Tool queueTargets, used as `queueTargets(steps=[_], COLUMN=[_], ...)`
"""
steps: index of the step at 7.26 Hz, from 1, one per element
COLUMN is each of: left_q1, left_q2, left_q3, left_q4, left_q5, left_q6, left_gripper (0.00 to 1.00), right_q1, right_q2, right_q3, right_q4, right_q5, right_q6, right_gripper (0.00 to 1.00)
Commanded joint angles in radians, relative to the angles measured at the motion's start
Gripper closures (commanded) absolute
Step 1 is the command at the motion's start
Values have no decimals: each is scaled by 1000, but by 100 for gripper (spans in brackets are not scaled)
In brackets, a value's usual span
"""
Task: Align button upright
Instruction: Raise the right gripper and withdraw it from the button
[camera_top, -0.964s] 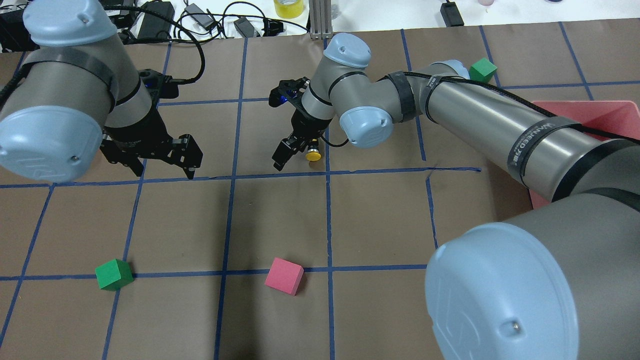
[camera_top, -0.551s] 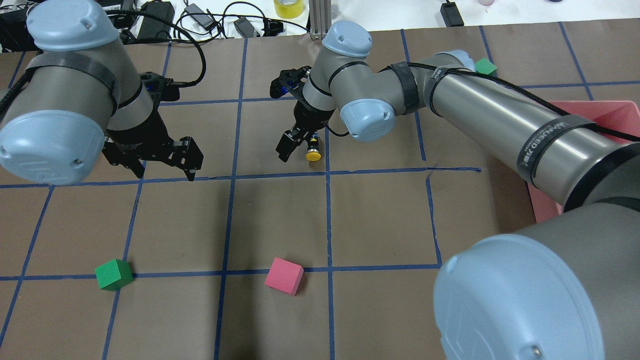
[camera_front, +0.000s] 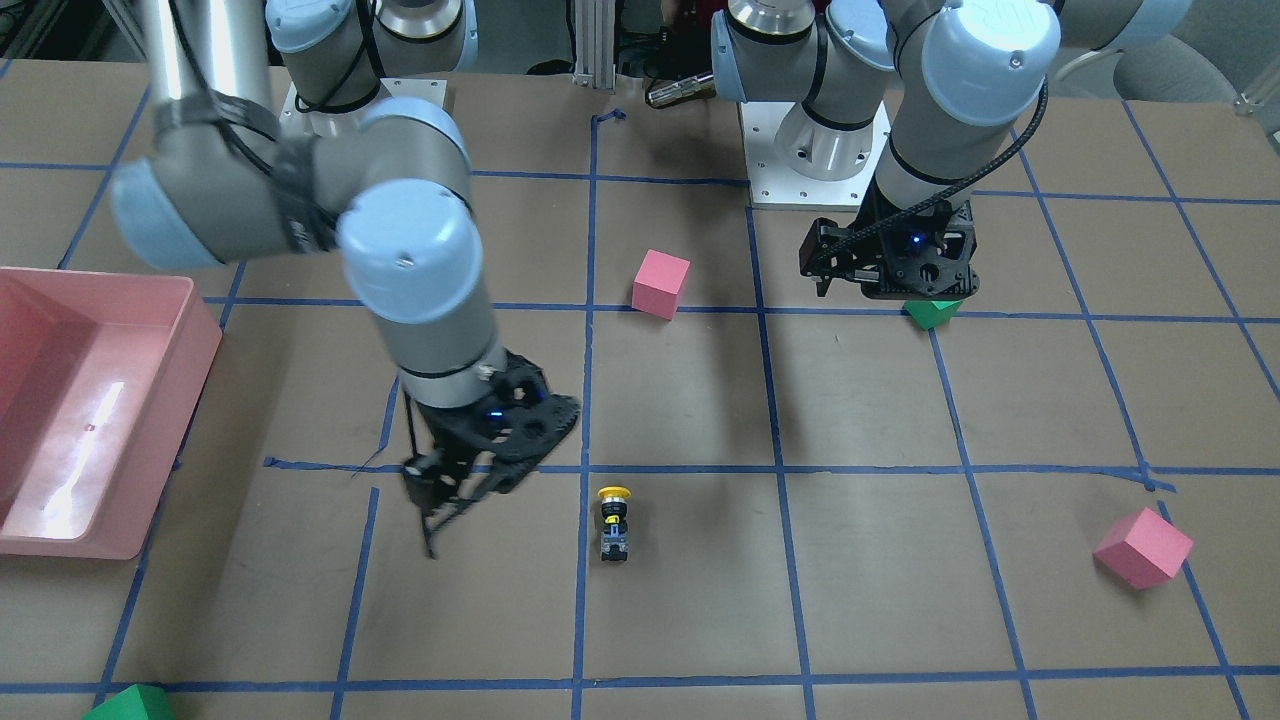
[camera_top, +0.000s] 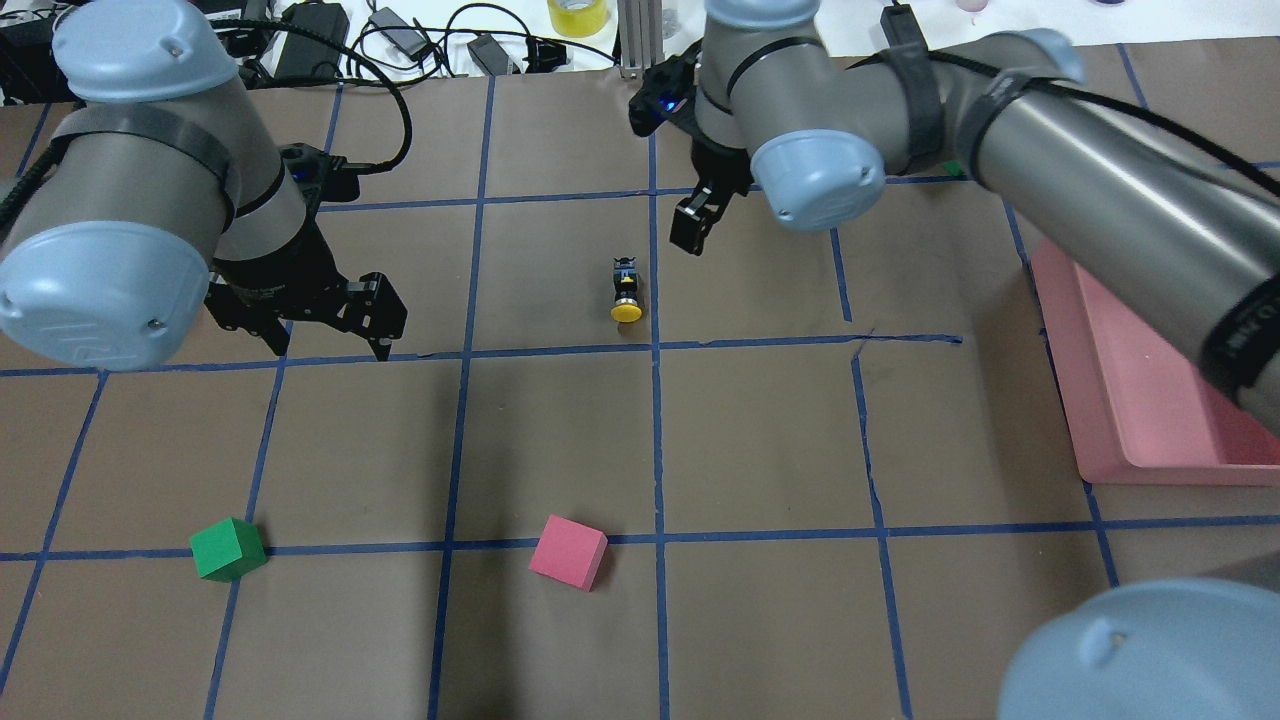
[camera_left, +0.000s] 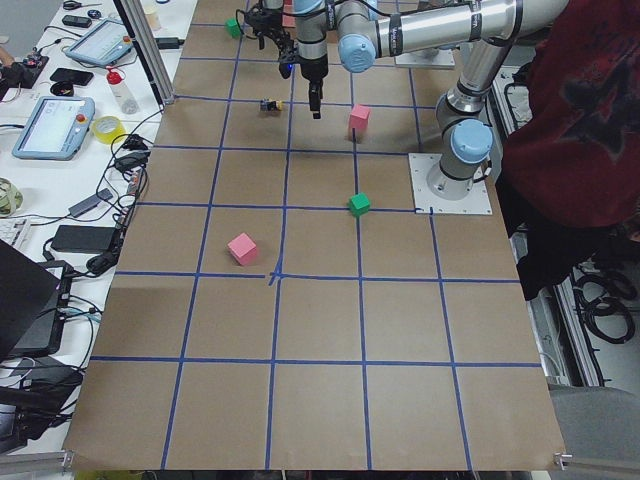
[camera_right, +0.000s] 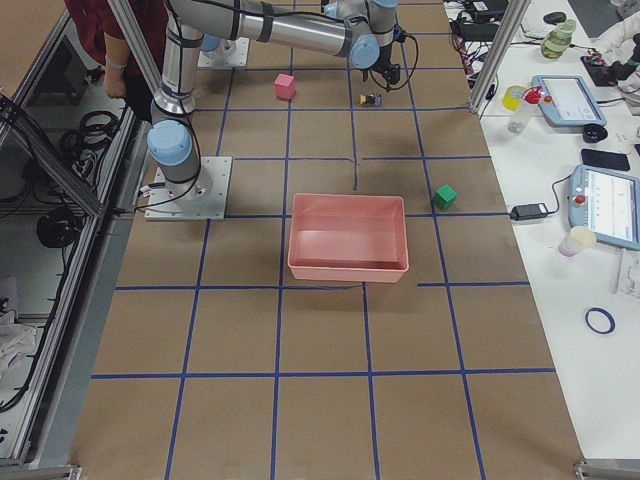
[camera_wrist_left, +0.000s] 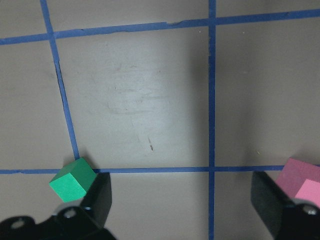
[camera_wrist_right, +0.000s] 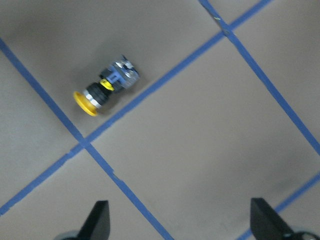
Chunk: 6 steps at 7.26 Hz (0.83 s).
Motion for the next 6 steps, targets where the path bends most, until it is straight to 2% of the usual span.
queueTargets(steps=[1,3,6], left_q1=[0,0,0], left_q2=[0,0,-2], left_q3=[0,2,2], left_q4=[1,3,9], left_q5=[0,0,0], left_q6=[2,2,2], left_gripper=[0,0,0], right_q1=[-127,-165,-172], right_q2=[-87,-159,-248], right_q3=[7,7,9], right_q4=[108,228,441], right_q5=[-25,-20,-32], right_q6=[298,532,635], right_gripper=[0,0,0])
